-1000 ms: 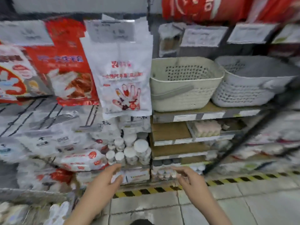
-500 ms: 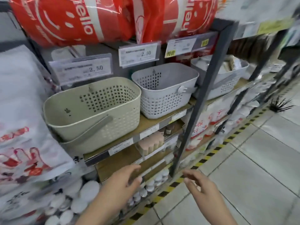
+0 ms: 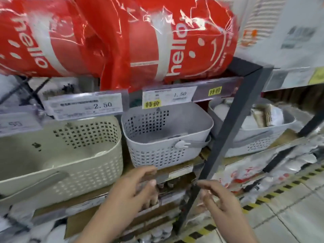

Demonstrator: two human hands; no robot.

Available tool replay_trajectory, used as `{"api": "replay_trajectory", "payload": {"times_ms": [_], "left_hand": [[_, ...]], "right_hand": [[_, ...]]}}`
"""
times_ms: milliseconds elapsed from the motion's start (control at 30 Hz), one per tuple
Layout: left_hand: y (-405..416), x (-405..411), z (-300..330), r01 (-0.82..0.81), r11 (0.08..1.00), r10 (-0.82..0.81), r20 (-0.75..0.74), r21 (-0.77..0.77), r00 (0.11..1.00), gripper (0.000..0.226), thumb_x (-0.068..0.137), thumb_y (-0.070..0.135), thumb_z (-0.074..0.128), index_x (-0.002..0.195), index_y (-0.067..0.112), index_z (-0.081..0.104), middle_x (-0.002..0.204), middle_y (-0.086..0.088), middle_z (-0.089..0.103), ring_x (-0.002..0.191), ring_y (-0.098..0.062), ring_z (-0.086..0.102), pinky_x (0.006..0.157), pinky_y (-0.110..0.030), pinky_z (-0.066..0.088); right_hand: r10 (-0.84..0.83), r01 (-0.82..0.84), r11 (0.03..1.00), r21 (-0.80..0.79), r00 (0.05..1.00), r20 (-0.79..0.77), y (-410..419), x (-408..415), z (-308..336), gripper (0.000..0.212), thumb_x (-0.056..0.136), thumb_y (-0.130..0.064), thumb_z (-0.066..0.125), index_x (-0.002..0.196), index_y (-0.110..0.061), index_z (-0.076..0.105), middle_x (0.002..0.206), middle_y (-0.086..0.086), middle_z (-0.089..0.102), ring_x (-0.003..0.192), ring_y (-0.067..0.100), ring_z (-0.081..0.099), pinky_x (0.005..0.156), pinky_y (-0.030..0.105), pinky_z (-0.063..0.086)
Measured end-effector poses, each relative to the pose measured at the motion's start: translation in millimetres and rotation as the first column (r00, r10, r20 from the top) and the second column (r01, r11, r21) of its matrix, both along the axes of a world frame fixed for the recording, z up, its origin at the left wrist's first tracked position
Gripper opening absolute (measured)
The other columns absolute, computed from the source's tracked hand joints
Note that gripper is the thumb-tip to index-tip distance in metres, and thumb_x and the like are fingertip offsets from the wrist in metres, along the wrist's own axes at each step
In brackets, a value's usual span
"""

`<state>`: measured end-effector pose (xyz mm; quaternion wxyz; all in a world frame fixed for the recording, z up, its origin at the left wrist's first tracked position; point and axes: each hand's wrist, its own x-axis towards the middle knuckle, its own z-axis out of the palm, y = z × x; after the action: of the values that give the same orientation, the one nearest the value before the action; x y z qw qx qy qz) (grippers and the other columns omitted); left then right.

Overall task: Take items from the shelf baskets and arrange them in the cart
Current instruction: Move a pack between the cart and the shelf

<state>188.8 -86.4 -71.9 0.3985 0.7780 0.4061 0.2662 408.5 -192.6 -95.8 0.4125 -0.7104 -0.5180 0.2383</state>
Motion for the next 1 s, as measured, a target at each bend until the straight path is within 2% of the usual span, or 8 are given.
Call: {"api": "replay_trajectory", "payload": {"times_ms": [133, 267, 467, 567, 700, 800, 933, 1000], "left_hand": [[6, 21, 23, -0.160, 0.984, 0.153, 0.085, 0.077, 0.985, 0.027, 0.080, 0.054, 0.047, 0.103, 0.049, 0.061, 0.107, 0.035, 0.061, 0.101, 0.013, 0.056, 0.081, -0.011, 0.045], [19, 32, 42, -0.310, 0.928, 0.281, 0.156, 0.208, 0.947, 0.028, 0.080, 0.052, 0.045, 0.099, 0.045, 0.063, 0.103, 0.030, 0.064, 0.098, 0.010, 0.057, 0.075, -0.002, 0.039], [59, 45, 52, -0.271, 0.904, 0.308, -0.065, 0.331, 0.949, 0.024, 0.090, 0.043, 0.042, 0.107, 0.045, 0.059, 0.105, 0.034, 0.055, 0.102, 0.019, 0.048, 0.079, 0.002, 0.034], [74, 48, 46, -0.229, 0.904, 0.300, -0.154, 0.361, 0.942, 0.025, 0.094, 0.020, 0.054, 0.116, 0.027, 0.064, 0.106, 0.029, 0.052, 0.099, 0.015, 0.049, 0.081, -0.001, 0.033], [76, 52, 41, -0.203, 0.897, 0.311, -0.235, 0.393, 0.921, 0.031, 0.089, 0.012, 0.062, 0.118, 0.023, 0.066, 0.111, 0.021, 0.056, 0.106, -0.005, 0.056, 0.088, -0.019, 0.041], [80, 51, 45, -0.208, 0.911, 0.311, -0.263, 0.356, 0.913, 0.032, 0.089, 0.018, 0.062, 0.119, 0.029, 0.063, 0.109, 0.014, 0.065, 0.099, -0.007, 0.060, 0.083, -0.027, 0.050], [97, 61, 58, -0.161, 0.971, 0.227, -0.471, 0.177, 0.852, 0.008, 0.094, 0.035, 0.052, 0.100, 0.031, 0.057, 0.089, 0.015, 0.062, 0.082, -0.003, 0.057, 0.064, -0.007, 0.038], [116, 77, 57, -0.078, 0.996, 0.044, -0.575, -0.034, 0.817, 0.023, 0.097, 0.036, 0.049, 0.119, 0.031, 0.051, 0.109, 0.015, 0.057, 0.100, -0.007, 0.056, 0.079, -0.009, 0.040]], "right_hand": [[0.106, -0.117, 0.983, 0.140, 0.991, 0.081, 24, 35, 19, 0.026, 0.089, -0.012, 0.060, 0.091, -0.038, 0.064, 0.102, -0.034, 0.060, 0.095, -0.014, 0.056, 0.076, 0.002, 0.040], [0.175, -0.206, 0.941, 0.268, 0.975, 0.133, 55, 51, 43, 0.017, 0.086, -0.027, 0.052, 0.093, -0.036, 0.065, 0.102, -0.024, 0.061, 0.096, -0.006, 0.058, 0.075, 0.005, 0.042], [0.254, -0.335, 0.893, 0.300, 0.927, 0.276, 121, 43, 59, 0.019, 0.094, -0.026, 0.048, 0.098, -0.030, 0.066, 0.098, -0.022, 0.062, 0.093, -0.002, 0.058, 0.074, 0.010, 0.044], [0.252, -0.357, 0.902, 0.243, 0.893, 0.374, 157, 47, 60, 0.015, 0.095, -0.015, 0.054, 0.101, -0.015, 0.067, 0.098, -0.006, 0.064, 0.090, 0.005, 0.055, 0.075, 0.018, 0.043], [0.271, -0.334, 0.942, 0.031, 0.813, 0.515, 177, 58, 61, 0.019, 0.095, -0.024, 0.053, 0.111, -0.019, 0.063, 0.108, 0.000, 0.065, 0.100, 0.018, 0.058, 0.081, 0.033, 0.048], [0.307, -0.337, 0.941, -0.040, 0.794, 0.525, 171, 57, 62, 0.017, 0.096, -0.027, 0.048, 0.109, -0.023, 0.059, 0.104, -0.003, 0.064, 0.094, 0.017, 0.058, 0.074, 0.033, 0.048], [0.350, -0.354, 0.930, -0.096, 0.774, 0.528, 157, 58, 59, 0.017, 0.097, -0.024, 0.045, 0.107, -0.027, 0.059, 0.100, -0.012, 0.058, 0.087, 0.011, 0.054, 0.067, 0.028, 0.043], [0.319, -0.340, 0.937, -0.085, 0.729, 0.605, 150, 55, 57, 0.016, 0.091, -0.016, 0.048, 0.092, -0.020, 0.064, 0.091, -0.008, 0.063, 0.079, 0.015, 0.061, 0.057, 0.027, 0.045]]}}
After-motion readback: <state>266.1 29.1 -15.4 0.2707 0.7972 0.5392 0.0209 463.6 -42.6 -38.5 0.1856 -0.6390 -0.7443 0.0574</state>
